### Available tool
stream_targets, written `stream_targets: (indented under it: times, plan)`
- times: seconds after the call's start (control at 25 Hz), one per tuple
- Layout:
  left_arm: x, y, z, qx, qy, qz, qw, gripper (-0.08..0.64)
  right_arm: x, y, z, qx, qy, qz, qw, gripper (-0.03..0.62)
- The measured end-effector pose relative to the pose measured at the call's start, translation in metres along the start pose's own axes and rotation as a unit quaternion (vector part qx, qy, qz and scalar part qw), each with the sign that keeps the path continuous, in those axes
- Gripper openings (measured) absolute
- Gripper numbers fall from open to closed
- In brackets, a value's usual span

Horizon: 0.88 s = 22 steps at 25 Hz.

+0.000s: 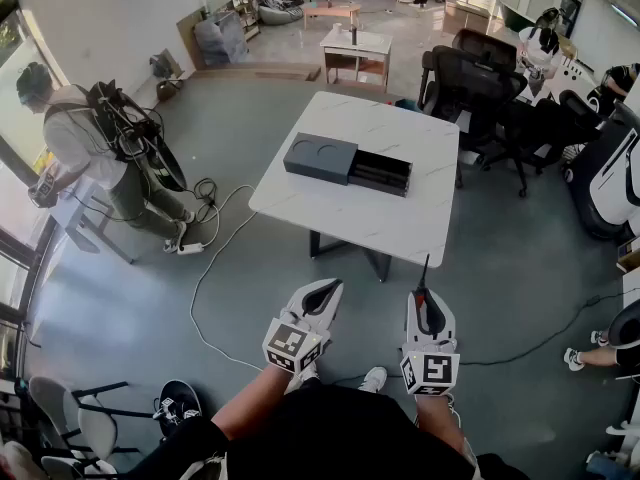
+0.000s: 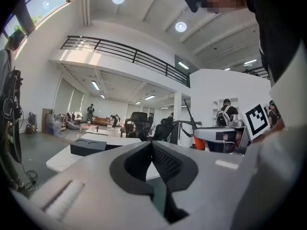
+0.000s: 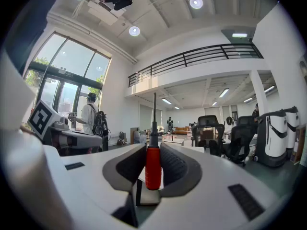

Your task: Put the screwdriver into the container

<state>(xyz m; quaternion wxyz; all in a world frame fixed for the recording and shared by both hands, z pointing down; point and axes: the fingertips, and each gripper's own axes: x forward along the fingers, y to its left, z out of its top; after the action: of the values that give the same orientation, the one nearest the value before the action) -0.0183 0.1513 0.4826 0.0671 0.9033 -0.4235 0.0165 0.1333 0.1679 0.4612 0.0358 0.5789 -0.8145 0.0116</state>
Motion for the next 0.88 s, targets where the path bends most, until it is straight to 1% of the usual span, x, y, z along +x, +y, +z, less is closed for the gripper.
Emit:
stream_targets:
  times: [0.24, 0.52, 0.68, 0.88]
  plan:
    - [-0.003, 0.004, 0.004, -0.006, -0.006, 0.000, 1.0000, 0.008, 0.004, 0.005, 0.002, 0.001, -0.004, 0.001, 1.000, 0.091]
    - [-0.015, 0.017, -0.002, -0.008, -0.007, 0.002, 0.9999, 0.008, 0.012, 0.020, 0.001, 0.009, -0.004, 0.006, 1.000, 0.092]
    - [-0.030, 0.033, -0.001, -0.015, -0.011, 0.010, 0.9998, 0.008, 0.022, 0.036, 0.007, 0.023, -0.016, 0.016, 0.999, 0.092]
    - [-0.050, 0.060, 0.000, -0.018, -0.016, 0.015, 0.9996, 0.008, 0.040, 0.067, 0.019, 0.020, -0.028, 0.025, 0.999, 0.092]
